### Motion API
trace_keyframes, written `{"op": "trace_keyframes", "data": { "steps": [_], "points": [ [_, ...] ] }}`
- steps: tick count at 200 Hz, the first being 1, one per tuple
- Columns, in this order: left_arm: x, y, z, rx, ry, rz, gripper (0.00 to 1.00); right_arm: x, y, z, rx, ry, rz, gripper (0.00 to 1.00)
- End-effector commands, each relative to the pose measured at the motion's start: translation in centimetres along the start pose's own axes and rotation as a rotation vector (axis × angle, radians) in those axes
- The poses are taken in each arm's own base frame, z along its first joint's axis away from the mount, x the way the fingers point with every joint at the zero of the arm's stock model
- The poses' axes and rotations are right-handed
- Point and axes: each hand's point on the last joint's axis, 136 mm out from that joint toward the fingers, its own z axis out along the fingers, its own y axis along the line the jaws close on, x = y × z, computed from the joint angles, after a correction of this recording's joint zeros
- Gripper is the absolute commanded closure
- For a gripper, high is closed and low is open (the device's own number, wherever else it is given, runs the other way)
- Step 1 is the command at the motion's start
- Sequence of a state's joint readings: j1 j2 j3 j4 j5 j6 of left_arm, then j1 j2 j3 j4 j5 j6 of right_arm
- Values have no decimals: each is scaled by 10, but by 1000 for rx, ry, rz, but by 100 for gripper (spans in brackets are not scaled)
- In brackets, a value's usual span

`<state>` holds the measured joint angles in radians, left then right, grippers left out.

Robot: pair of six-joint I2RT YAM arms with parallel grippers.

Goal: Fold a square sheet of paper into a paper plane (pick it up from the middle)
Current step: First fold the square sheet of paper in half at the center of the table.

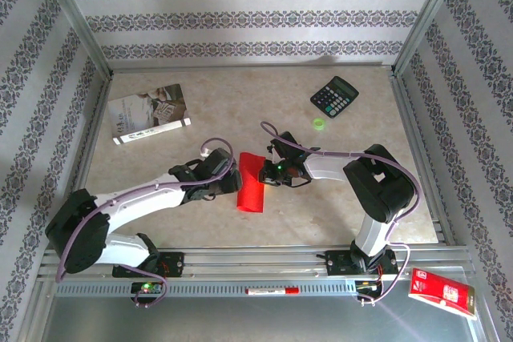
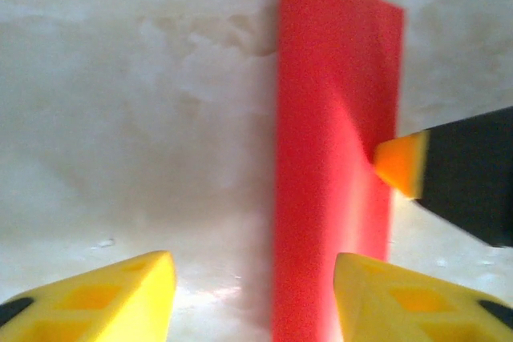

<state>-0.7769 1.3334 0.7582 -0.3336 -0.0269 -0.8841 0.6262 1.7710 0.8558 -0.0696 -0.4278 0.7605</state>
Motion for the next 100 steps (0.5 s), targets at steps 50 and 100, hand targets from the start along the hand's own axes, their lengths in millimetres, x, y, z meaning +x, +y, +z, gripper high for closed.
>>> {"op": "trace_keyframes", "data": {
  "steps": [50,100],
  "points": [
    [-14,-55,23,228,58,53,70,32,-58,18,199,88,62,100],
    [-12,-51,45,229,103,28,73,33,-59,18,202,92,66,100]
  ]
}}
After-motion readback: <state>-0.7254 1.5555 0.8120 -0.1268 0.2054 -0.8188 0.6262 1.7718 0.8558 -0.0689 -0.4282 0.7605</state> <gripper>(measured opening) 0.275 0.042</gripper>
